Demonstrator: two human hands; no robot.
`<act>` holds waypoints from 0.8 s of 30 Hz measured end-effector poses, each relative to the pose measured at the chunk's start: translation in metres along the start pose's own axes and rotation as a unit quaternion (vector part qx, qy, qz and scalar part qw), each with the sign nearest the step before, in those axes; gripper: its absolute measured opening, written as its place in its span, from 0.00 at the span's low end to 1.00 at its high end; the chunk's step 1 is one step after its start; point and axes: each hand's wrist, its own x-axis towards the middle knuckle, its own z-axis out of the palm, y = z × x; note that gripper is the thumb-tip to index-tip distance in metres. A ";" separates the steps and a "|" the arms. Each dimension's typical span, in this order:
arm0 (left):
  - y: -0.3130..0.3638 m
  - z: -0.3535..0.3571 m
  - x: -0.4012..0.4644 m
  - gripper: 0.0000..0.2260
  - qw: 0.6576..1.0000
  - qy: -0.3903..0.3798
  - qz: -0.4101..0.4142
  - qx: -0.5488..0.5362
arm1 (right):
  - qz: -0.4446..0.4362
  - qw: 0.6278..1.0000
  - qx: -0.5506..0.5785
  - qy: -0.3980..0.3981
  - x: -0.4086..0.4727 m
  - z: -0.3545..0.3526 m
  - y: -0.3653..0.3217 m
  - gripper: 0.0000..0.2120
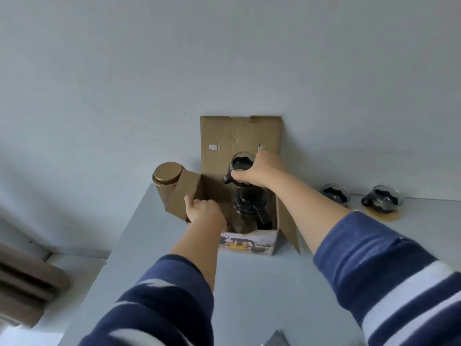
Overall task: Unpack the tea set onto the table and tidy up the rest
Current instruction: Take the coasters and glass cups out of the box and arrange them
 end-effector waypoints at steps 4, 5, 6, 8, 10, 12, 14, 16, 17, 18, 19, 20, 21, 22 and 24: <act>0.008 0.003 0.011 0.19 0.995 -0.068 0.001 0.077 | 0.026 0.999 0.020 0.012 -0.017 -0.011 0.037 0.31; 0.009 0.004 0.011 0.18 0.995 -0.061 0.003 0.081 | 0.037 0.999 0.016 0.014 -0.021 -0.012 0.046 0.29; 0.010 0.005 0.012 0.18 0.995 -0.056 0.008 0.082 | 0.048 0.999 0.012 0.017 -0.025 -0.013 0.055 0.27; 0.009 0.003 0.009 0.17 0.995 -0.056 0.018 0.082 | 0.067 0.997 0.010 0.024 -0.031 -0.015 0.069 0.25; 0.007 -0.001 0.006 0.16 0.997 -0.052 0.018 0.058 | 0.085 0.996 0.018 0.031 -0.037 -0.017 0.080 0.27; 0.003 -0.006 0.003 0.18 1.000 -0.019 0.011 -0.003 | 0.099 0.994 0.033 0.041 -0.040 -0.018 0.087 0.30; 0.000 -0.014 -0.002 0.26 0.998 0.015 0.004 -0.061 | 0.108 0.992 0.045 0.048 -0.044 -0.018 0.094 0.33; -0.004 -0.023 -0.010 0.35 0.994 0.039 -0.008 -0.104 | 0.121 0.989 0.068 0.051 -0.048 -0.019 0.100 0.38; -0.005 -0.028 -0.015 0.38 0.991 0.054 -0.012 -0.119 | 0.130 0.986 0.087 0.054 -0.051 -0.020 0.104 0.39; -0.007 -0.032 -0.019 0.40 0.989 0.073 -0.013 -0.131 | 0.138 0.983 0.108 0.058 -0.054 -0.021 0.108 0.39; -0.008 -0.037 -0.023 0.41 0.986 0.095 -0.010 -0.139 | 0.145 0.979 0.127 0.068 -0.058 -0.023 0.112 0.39; -0.007 -0.042 -0.028 0.41 0.982 0.119 -0.002 -0.145 | 0.154 0.975 0.142 0.077 -0.061 -0.024 0.117 0.39; -0.006 -0.047 -0.032 0.41 0.978 0.143 0.009 -0.153 | 0.161 0.971 0.152 0.086 -0.064 -0.026 0.123 0.39; -0.002 -0.052 -0.037 0.41 0.972 0.164 0.022 -0.167 | 0.171 0.968 0.159 0.093 -0.066 -0.027 0.129 0.40; 0.011 -0.059 -0.045 0.41 0.957 0.191 0.053 -0.210 | 0.194 0.959 0.176 0.104 -0.070 -0.032 0.142 0.43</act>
